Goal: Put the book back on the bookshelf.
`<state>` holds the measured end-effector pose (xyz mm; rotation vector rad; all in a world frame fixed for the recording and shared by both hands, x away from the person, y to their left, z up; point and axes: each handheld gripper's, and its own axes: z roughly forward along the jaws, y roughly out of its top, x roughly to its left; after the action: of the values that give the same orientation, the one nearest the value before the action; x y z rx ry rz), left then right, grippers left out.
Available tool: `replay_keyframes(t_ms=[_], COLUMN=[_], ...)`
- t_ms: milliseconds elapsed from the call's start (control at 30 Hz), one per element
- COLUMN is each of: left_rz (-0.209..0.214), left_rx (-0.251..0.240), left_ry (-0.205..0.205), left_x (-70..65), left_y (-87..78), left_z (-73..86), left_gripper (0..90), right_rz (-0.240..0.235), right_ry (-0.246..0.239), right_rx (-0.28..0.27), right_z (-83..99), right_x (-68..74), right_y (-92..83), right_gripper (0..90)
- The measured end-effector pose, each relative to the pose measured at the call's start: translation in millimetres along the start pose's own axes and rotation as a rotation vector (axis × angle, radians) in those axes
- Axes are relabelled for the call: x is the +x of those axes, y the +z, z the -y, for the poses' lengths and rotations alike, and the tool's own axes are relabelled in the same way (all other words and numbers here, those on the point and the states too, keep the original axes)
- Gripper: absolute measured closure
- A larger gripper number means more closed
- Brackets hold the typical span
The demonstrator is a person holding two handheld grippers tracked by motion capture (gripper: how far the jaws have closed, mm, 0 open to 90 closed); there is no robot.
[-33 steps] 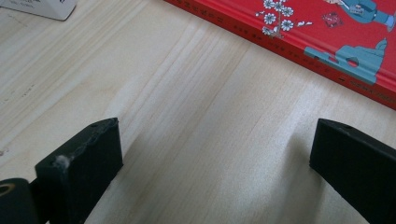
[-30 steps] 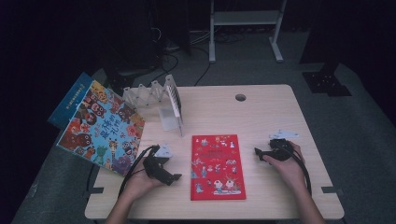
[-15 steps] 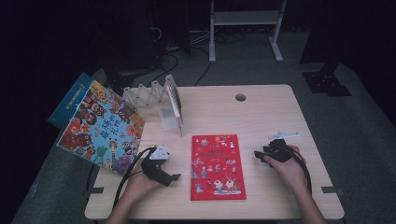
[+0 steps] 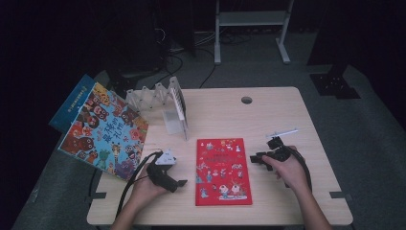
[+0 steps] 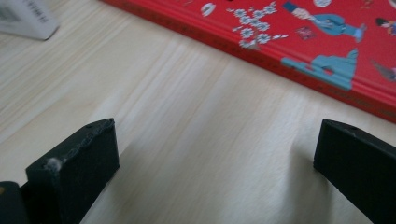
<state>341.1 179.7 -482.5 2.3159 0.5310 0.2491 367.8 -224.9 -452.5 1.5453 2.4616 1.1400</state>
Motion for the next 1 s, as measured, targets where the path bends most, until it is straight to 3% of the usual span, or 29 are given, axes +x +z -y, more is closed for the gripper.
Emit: replay_keyframes(t_ms=[233, 600, 1000], left_rz=[0.046, 0.09, 0.092], left_rx=[0.0, -0.005, -0.004], left_ry=[0.047, 0.083, 0.084], left_x=[-15.7, -37.1, -39.3], left_y=[13.9, 31.1, 33.7], left_z=[-14.2, -31.1, -33.9], left_gripper=[0.0, 0.0, 0.0], right_rz=[-0.011, -0.029, -0.077], right_ry=[-0.016, -0.017, 0.006], right_rx=[0.03, 0.081, 0.207], right_z=[-12.0, -25.2, -42.6], right_x=[4.4, 3.1, -3.7], right_y=[7.1, 14.0, 28.7], right_gripper=[57.5, 58.3, 64.2])
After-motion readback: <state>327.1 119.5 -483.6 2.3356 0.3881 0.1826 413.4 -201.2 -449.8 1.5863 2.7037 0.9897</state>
